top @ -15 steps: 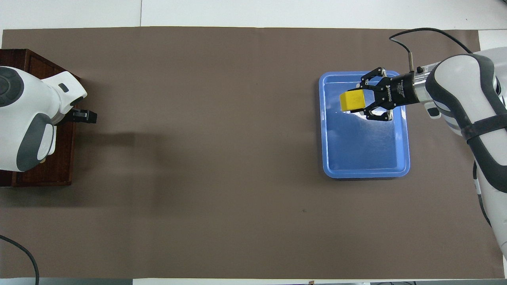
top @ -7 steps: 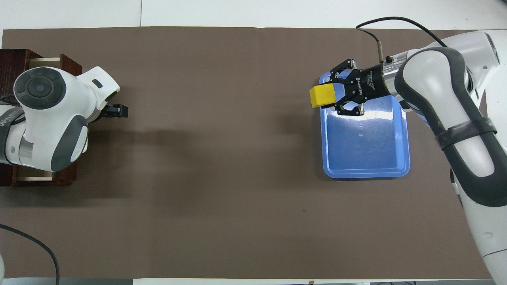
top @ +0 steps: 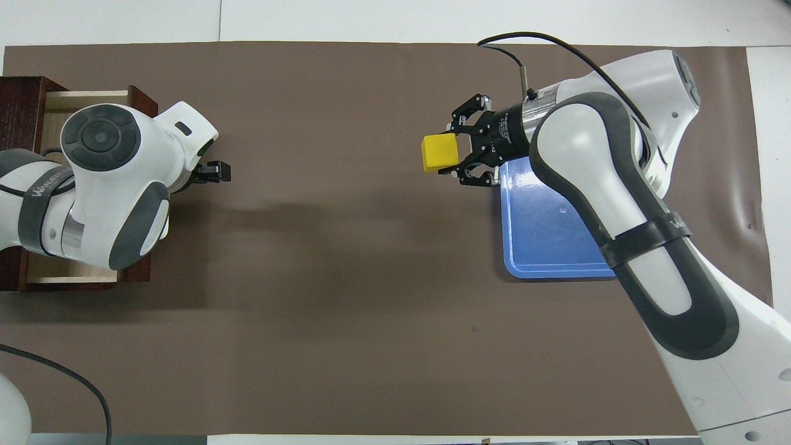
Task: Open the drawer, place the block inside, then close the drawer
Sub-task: 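Lift the yellow block with the right gripper toward the left gripper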
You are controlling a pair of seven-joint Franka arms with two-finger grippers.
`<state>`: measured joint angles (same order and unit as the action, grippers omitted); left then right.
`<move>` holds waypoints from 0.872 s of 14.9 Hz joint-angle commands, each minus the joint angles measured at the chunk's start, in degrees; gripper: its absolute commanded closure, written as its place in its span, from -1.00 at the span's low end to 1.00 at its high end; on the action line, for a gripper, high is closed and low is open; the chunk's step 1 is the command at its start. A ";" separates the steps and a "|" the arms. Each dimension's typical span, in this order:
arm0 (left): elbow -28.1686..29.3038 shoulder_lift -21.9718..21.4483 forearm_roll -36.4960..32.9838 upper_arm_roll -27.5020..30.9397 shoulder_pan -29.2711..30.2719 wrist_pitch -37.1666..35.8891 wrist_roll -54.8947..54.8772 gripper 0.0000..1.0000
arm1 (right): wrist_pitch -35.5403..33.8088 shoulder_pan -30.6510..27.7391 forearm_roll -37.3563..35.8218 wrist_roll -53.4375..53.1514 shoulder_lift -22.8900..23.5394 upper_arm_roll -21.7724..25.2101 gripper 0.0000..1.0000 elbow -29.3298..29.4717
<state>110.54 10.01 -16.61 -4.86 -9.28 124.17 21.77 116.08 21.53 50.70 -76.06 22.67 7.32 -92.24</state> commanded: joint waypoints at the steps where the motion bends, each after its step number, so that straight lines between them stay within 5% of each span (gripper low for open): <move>1: -1.29 1.07 2.28 0.20 -1.71 -1.04 1.34 -1.00 | 0.11 2.19 1.33 -6.62 0.45 0.07 1.00 2.06; 7: -3.39 1.16 4.65 0.29 -2.76 -2.61 3.63 -1.00 | 4.05 7.63 1.51 -12.26 1.85 0.07 1.00 3.64; 13: -15.43 2.74 6.57 0.29 -2.06 -16.14 3.63 -1.00 | 9.50 11.07 1.59 -15.35 4.23 0.07 1.00 5.76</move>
<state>100.26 11.27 -12.14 -4.97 -11.02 112.80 24.79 124.07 32.42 51.07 -90.43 25.71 7.27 -88.38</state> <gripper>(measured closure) 0.000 0.449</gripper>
